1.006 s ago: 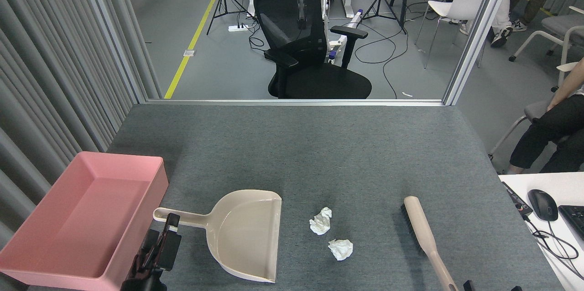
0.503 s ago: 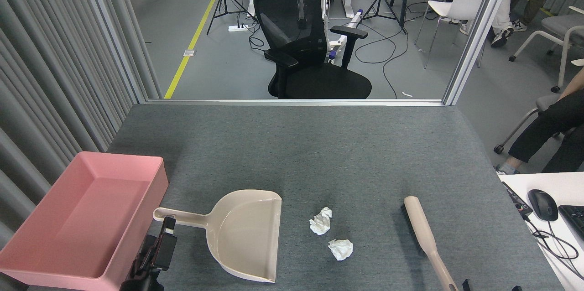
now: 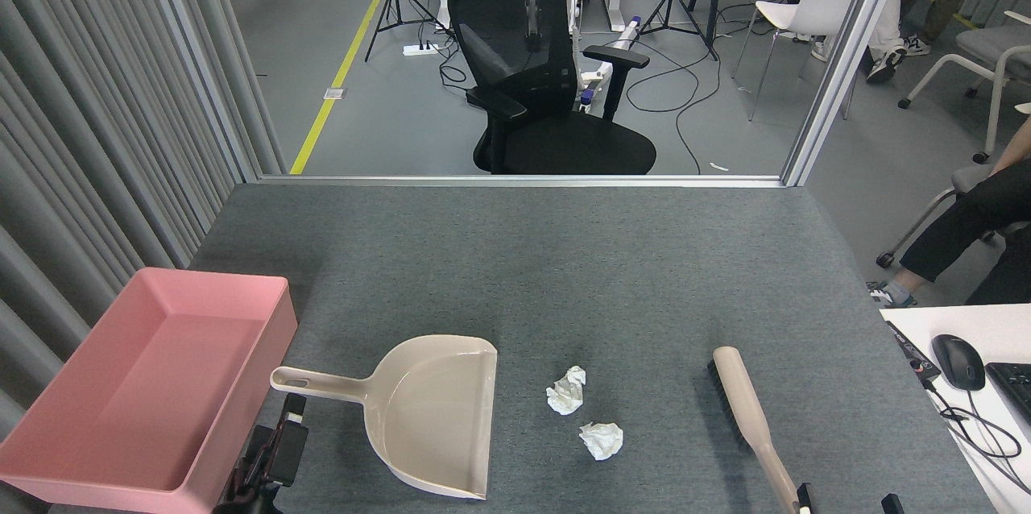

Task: Sweep and dump garbage into bin
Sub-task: 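Move the left gripper to the beige dustpan handle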

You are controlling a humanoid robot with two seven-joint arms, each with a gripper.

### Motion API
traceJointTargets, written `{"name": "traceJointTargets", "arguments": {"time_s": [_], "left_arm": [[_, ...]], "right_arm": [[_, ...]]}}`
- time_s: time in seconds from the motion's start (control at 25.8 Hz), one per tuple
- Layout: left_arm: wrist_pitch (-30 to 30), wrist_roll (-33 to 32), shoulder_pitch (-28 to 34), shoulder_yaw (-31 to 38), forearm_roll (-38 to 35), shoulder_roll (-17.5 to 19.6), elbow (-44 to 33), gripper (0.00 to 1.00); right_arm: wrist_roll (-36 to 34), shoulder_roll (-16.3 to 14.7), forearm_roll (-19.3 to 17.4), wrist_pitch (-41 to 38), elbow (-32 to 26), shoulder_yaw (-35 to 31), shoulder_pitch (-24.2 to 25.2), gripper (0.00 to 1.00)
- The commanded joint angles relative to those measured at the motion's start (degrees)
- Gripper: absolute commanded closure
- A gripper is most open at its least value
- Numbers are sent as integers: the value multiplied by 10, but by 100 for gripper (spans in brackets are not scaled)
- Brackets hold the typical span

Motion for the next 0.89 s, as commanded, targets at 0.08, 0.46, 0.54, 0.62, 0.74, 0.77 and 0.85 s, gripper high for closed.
{"name": "traceJointTargets", "arguments": {"time_s": [0.08, 0.46, 0.54, 0.62, 0.74, 0.77, 0.85], "left_arm": [[-9, 1, 0, 8, 0, 0, 11, 0], [-13, -5, -27, 5, -1, -1, 30, 0], [-13, -6, -36, 3, -1, -2, 40, 0], [-13, -6, -41, 2, -2, -3, 46, 0], [-13, -6, -48, 1, -7, -2, 53, 0], [-13, -6, -48, 2, -8, -2, 55, 0], [-13, -5, -48, 2, -8, -2, 55, 0]], "right_arm": [[-1, 6, 14, 16, 4, 25, -5, 1], [-2, 13, 16, 21, 10, 32, -7, 1], [-2, 14, 18, 21, 13, 32, -7, 1], [-2, 14, 18, 21, 15, 33, -7, 1], [-6, 15, 18, 21, 19, 33, -6, 1], [-7, 14, 18, 21, 20, 33, -6, 1], [-11, 14, 18, 21, 27, 32, -6, 1]]}}
